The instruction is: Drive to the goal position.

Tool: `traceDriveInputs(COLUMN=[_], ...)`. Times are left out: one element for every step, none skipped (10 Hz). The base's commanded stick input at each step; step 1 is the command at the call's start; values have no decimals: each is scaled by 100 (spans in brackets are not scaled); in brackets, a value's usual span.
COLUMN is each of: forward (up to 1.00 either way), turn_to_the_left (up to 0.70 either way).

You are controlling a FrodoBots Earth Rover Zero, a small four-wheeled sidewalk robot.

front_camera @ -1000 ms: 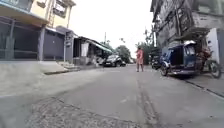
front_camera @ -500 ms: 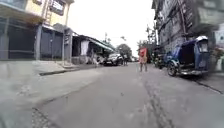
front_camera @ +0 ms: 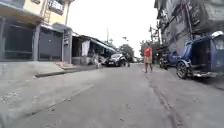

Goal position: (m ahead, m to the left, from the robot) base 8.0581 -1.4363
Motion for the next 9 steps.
traceDriveInputs(forward=[100,100,100,100,100,100,100,100,100], turn_to_the_left=[-10,0,6,1,0,0,0,0,0])
